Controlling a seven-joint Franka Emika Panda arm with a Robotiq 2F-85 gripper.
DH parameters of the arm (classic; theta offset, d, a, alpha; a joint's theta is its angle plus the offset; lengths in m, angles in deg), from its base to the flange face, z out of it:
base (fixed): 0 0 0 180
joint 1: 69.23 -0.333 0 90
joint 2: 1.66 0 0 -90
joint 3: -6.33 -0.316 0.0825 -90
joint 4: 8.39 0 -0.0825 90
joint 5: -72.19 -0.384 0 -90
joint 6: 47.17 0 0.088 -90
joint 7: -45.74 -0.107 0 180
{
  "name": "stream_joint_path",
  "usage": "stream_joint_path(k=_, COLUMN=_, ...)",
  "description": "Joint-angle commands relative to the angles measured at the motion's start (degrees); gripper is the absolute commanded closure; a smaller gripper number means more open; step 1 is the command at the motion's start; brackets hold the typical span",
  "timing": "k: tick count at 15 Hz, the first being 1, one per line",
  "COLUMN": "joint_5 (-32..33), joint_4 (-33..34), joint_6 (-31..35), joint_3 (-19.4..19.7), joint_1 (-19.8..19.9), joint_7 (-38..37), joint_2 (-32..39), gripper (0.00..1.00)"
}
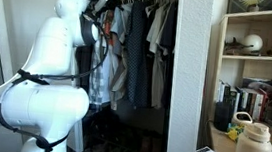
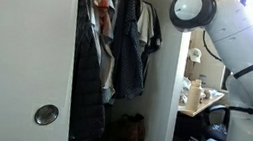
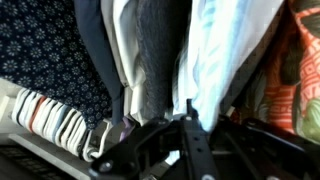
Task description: Remove the striped blue shirt from the rail then place it back on the rail
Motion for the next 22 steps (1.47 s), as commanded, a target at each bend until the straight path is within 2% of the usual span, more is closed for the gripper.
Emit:
stream_joint_path(k=1, joint_5=1.58, joint_4=0.0, joint_6=-0.94, joint_3=1.52, joint_1=-1.61, joint_7=-0.72, joint_2=-0.75, gripper=0.97)
stream_joint_path(k=11, joint_5=4.71, joint_4=0.07, joint_6=-8.53, joint_3=1.97, joint_1=-4.85, joint_7=-0.61, joint_2=-2.33, gripper=0.97)
stream_joint_path(k=17, joint_5=8.56, joint_4=0.11, joint_6=-14.58, joint_3=2.05, joint_1=-8.48, joint_7=-0.95, joint_2=-4.44, gripper=0.97)
stream_joint_path(k=22, joint_5=12.41, joint_4=0.12, joint_6=-22.22, joint_3=1.54, joint_1=-12.33, joint_7=-0.88, joint_2=-5.59, gripper=0.97)
